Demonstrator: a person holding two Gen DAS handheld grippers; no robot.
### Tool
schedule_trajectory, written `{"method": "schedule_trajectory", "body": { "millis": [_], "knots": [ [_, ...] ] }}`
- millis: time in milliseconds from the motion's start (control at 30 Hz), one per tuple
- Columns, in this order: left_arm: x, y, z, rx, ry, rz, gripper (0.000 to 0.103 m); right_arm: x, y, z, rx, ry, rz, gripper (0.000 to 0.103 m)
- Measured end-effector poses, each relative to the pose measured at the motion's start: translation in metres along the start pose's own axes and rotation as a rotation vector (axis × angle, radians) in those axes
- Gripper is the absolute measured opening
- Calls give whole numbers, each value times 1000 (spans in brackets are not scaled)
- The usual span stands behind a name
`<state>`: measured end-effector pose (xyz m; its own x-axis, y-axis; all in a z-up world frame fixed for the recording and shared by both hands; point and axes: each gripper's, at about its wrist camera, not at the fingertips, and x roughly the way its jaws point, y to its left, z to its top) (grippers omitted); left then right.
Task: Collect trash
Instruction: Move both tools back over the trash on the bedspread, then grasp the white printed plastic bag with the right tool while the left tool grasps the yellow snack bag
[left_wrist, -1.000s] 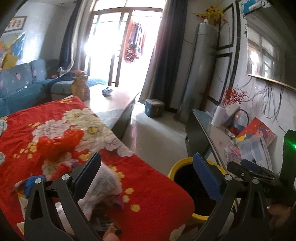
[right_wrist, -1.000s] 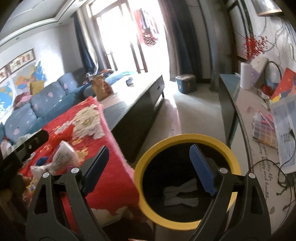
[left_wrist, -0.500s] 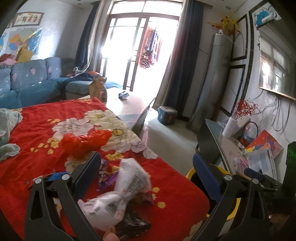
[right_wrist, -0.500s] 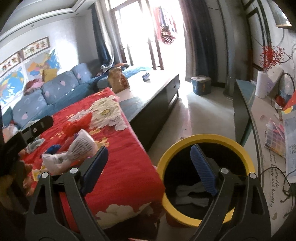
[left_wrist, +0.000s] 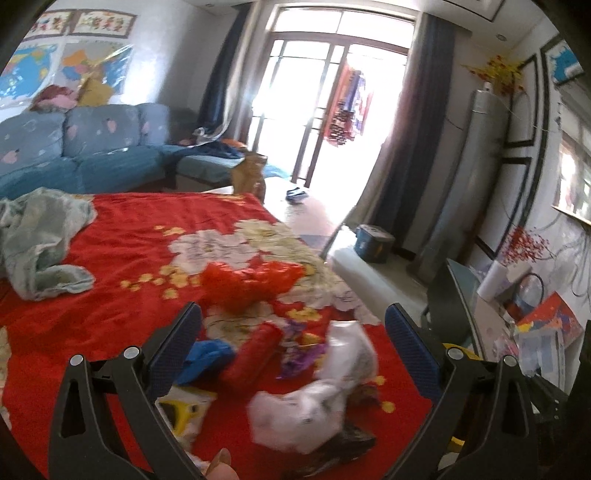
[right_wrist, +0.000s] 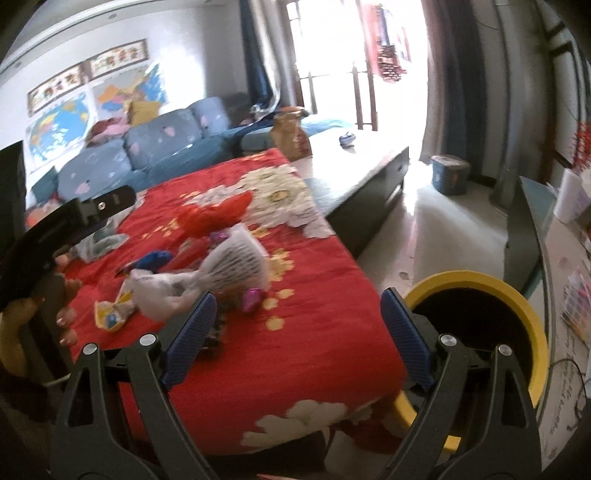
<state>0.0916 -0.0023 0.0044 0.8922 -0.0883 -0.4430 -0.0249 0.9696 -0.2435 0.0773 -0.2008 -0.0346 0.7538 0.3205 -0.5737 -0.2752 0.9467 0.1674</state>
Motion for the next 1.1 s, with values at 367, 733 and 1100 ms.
{"method": "schedule_trajectory", "body": {
  "millis": [367, 733, 1100],
  "knots": [
    [-5, 51, -7, -79, 36, 95, 96, 23, 42, 19, -61, 28, 64, 82],
    [5, 76, -34, -123, 124, 146, 96, 79, 52, 49, -43, 79, 62, 82],
    [17, 74, -65, -145, 213, 184, 95, 127, 47, 71, -64, 180, 91, 60]
  ]
}}
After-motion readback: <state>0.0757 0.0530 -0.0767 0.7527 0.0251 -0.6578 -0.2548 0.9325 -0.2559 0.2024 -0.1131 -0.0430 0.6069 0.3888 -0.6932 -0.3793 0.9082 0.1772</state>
